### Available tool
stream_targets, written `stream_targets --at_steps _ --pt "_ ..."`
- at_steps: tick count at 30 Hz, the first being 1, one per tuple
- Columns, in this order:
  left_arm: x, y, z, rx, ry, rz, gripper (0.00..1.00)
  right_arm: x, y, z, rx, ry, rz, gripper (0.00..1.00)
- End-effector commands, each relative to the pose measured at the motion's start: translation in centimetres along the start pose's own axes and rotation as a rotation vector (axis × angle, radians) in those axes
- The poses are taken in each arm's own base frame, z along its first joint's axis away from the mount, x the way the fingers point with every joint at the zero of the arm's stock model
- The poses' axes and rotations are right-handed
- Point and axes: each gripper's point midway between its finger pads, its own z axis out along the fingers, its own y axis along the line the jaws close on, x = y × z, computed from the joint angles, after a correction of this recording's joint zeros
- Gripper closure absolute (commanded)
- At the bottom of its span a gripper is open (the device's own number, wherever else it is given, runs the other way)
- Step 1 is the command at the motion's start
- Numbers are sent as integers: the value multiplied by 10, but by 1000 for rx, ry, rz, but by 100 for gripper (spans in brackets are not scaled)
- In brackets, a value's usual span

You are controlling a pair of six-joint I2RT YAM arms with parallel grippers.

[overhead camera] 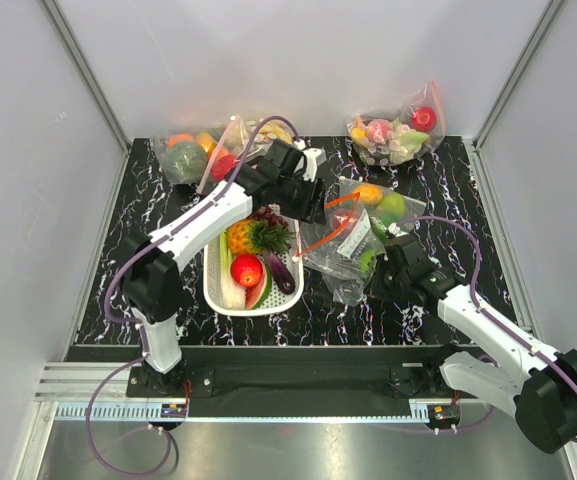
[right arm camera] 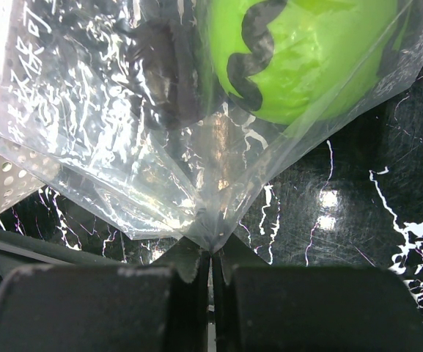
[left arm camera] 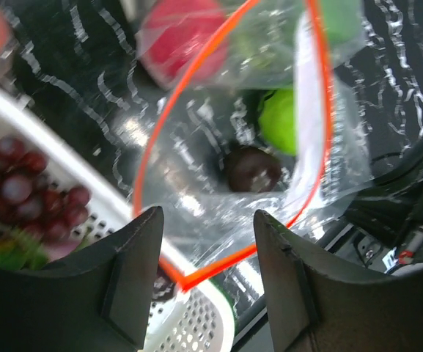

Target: Open the zip-top bag and remove the fake food

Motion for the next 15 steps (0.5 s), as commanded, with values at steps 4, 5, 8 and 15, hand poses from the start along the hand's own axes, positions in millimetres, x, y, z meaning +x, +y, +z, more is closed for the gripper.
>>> stream_targets --at_steps 4,5,8,15 --pt "-12 -19 28 77 -5 17 46 -9 7 -5 -19 -34 -9 100" --pt "-8 -19 33 79 6 20 46 -10 7 -5 -18 -37 -9 100" --pt "4 -20 53 75 59 24 46 -10 6 -5 -18 -50 1 100" --pt "34 -24 89 91 164 24 47 -10 6 -5 -11 -40 3 100"
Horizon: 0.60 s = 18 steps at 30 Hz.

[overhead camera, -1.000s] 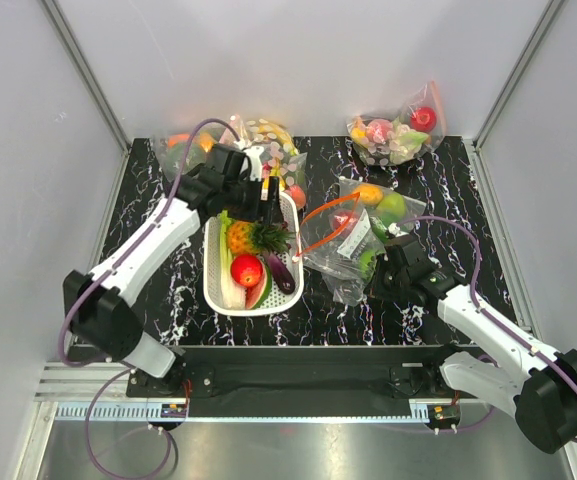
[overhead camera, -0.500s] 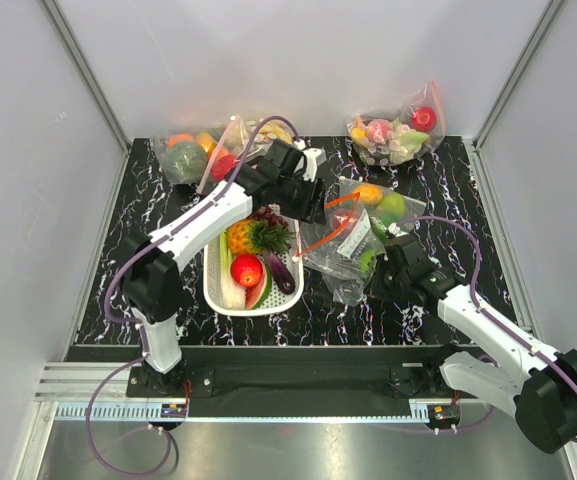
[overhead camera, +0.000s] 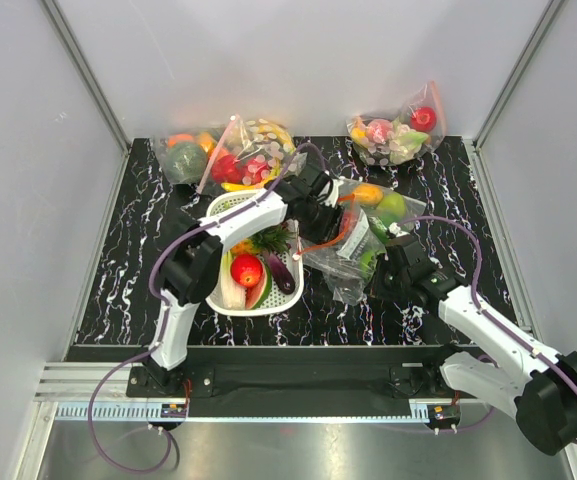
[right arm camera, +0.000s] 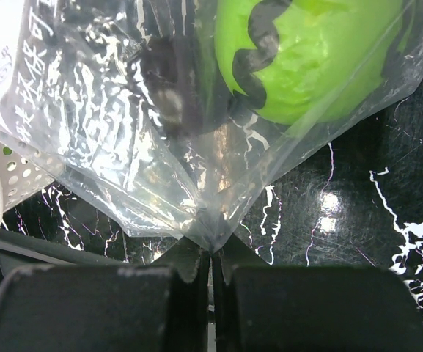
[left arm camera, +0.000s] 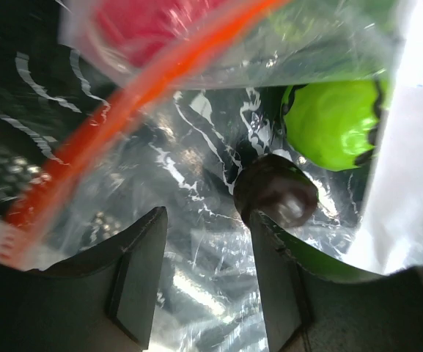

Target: Open the zip-top bag and remove the fake food

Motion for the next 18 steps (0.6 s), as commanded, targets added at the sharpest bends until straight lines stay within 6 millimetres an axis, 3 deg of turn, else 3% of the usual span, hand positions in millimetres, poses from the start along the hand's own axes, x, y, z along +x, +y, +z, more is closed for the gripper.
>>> stream_targets --at_steps 1,8,18 --pt "-13 -23 -1 68 -26 38 47 -9 4 -2 0 -34 6 100" --pt "-3 -46 3 126 -15 72 47 -8 1 8 25 -12 -3 100" --pt "21 -60 18 194 65 72 47 -11 -8 34 94 -9 34 100"
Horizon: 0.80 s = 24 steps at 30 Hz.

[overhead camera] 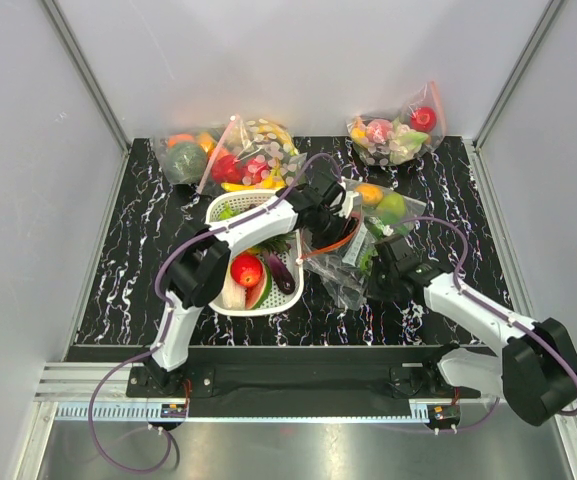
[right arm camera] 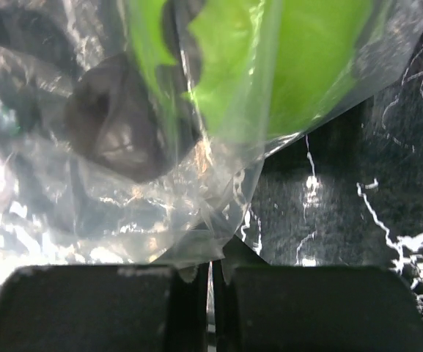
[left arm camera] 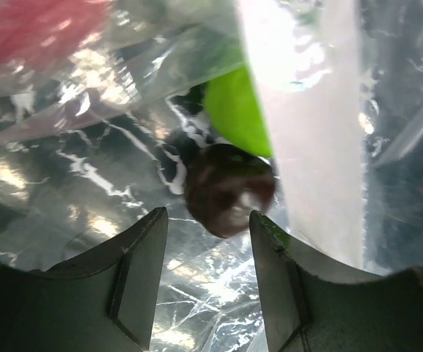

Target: Open the zip-top bag and remove the fake food

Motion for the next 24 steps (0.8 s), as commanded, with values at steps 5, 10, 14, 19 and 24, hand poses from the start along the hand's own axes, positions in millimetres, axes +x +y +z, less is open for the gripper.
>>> stream_targets --at_steps 5,10,14,19,24 --pt "6 -17 12 82 26 13 47 -24 13 18 -13 -78 31 100" --pt "10 -6 20 28 37 1 47 -24 14 24 -14 -74 25 100" --pt "12 -2 25 17 48 -3 47 -24 13 22 -19 -83 28 100" --pt "14 -12 29 37 49 10 42 -22 12 21 -17 -81 40 100" --pt "25 -19 37 47 80 20 31 -22 12 21 -21 -82 46 100"
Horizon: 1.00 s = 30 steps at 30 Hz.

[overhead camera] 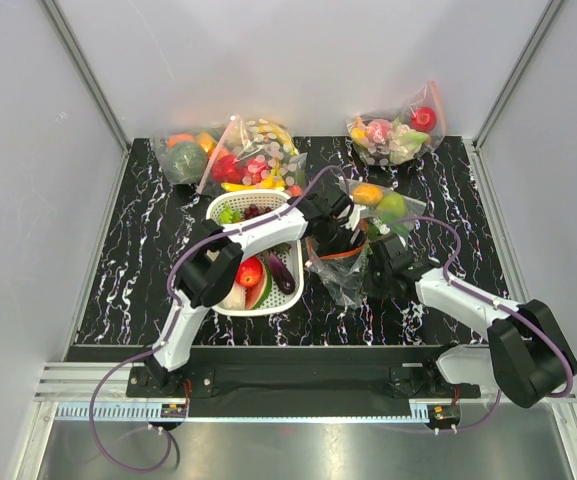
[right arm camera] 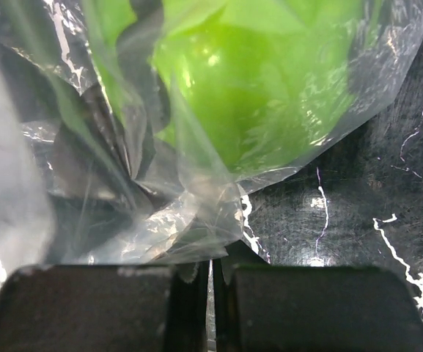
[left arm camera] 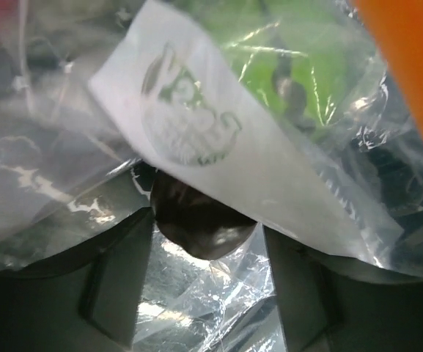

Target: Open the zip-top bag and remove the fake food

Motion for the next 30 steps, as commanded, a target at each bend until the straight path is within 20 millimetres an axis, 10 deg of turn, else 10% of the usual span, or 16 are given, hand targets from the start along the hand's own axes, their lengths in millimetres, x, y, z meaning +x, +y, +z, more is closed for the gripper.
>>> stream_targets --at_steps 1,10,13,30 --pt "5 -14 11 27 11 32 29 -16 12 -3 -39 -71 11 100" --pt "14 -4 27 -38 48 46 19 -17 13 -5 -46 -77 11 100" --pt "17 -1 28 -49 50 51 39 -17 13 -6 -47 -78 13 100" --pt "-25 6 -55 -26 -118 5 41 -4 -13 -11 45 -81 77 100"
